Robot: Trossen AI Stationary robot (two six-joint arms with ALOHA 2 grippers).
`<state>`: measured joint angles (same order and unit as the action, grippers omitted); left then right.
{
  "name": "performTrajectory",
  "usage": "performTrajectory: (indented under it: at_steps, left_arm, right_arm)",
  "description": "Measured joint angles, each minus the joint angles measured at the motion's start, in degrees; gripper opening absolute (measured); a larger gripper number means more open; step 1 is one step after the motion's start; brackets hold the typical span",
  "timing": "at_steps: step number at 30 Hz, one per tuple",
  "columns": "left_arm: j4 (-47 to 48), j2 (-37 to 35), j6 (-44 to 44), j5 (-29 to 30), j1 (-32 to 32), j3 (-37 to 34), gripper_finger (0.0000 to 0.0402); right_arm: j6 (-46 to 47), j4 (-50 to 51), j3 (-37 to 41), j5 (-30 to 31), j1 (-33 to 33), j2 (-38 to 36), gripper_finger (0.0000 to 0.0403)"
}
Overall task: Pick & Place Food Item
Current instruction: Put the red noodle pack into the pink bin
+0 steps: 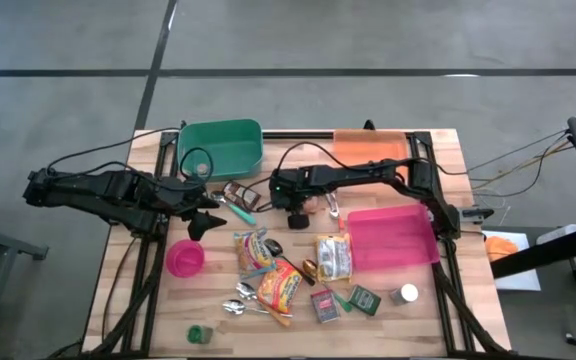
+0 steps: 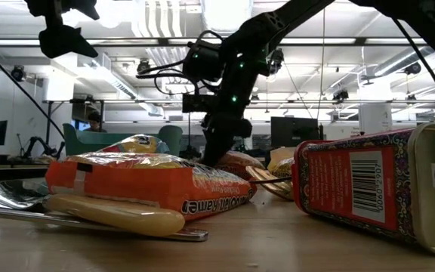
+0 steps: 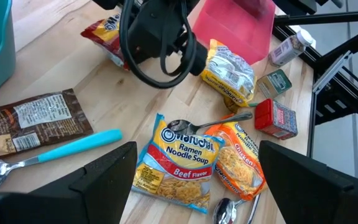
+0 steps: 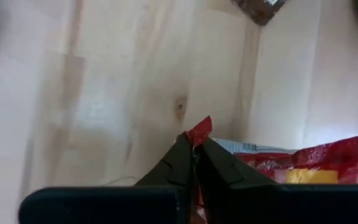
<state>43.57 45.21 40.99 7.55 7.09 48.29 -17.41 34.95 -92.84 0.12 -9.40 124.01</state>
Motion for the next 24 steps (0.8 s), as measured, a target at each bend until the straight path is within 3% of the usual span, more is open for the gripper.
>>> performTrajectory:
  at_steps: [14, 24]
  left_arm:
    - [0.2, 0.0, 0.0, 0.6, 0.0, 0.0, 0.0337]
    - [0.7, 0.0, 0.0, 1.1, 0.0, 0.0, 0.0337]
  right_arm:
    - [11.5, 3.5, -0.3, -5.0, -0.2, -9.0, 0.0011]
    - [16.0, 6.4, 0.3, -5.2, -0.1, -16.8, 0.0011]
